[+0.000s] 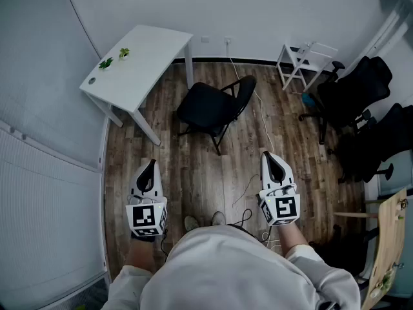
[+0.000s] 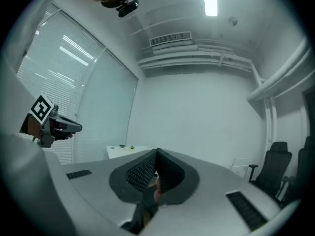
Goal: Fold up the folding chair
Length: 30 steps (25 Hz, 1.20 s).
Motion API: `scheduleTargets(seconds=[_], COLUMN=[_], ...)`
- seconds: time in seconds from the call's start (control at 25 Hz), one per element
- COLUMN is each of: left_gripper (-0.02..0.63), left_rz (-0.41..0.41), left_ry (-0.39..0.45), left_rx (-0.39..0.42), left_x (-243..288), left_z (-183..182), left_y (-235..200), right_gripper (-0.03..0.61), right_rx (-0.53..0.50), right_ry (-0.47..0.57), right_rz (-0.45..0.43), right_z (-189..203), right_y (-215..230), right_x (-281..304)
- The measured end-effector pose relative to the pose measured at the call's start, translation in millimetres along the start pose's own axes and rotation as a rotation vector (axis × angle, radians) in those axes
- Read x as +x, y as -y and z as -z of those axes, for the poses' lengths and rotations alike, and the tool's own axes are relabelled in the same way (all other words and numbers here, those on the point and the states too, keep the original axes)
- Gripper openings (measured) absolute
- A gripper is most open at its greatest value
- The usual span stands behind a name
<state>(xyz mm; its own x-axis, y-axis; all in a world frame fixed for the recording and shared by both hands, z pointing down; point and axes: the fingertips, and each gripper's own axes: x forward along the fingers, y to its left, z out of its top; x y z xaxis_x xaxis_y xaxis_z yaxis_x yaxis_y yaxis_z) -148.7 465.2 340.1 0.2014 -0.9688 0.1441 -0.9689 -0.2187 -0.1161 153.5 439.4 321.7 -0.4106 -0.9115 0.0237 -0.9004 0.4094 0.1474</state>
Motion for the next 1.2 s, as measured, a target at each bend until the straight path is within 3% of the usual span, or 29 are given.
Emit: scheduleTargets(seconds=[0.64, 0.68, 0.72, 0.76, 0.84, 1.04, 1.2], left_gripper=[0.009, 0.037, 0.183, 0.249, 0.35, 0.417, 0.417], left_rz=[0.023, 0.037, 0.052, 0.064, 0.071, 0.06, 0.055], left_ry=[0.006, 0.01, 0.013, 0.015, 0.021, 0.03, 0.008], left_rx=[-0.016, -0.027, -0.041, -0.052, -0.063, -0.092, -0.084], left_x=[2, 3, 3, 4, 4, 8, 17], left_z=[-4, -4, -4, -4, -4, -8, -8], left_y=[15, 17, 19, 20, 22, 25, 30], right_gripper=[0.017, 0.03, 0.191, 0.284, 0.377, 0.43, 0.43], right_rx=[0.006, 0.007, 0.01, 0.014, 0.006, 0.002, 0.023], right_ry=[0.033, 0.041, 0.047, 0.053, 0.071, 0.113, 0.101], right_rz=[-0.01, -0.017, -0.032, -0.046, -0.055, -0.028, -0.061], right_z=[-2, -4, -4, -5, -8, -12, -5], right_y=[9, 10, 10, 10, 14, 37, 43], right_x=[-3, -3, -3, -3, -5, -9, 0])
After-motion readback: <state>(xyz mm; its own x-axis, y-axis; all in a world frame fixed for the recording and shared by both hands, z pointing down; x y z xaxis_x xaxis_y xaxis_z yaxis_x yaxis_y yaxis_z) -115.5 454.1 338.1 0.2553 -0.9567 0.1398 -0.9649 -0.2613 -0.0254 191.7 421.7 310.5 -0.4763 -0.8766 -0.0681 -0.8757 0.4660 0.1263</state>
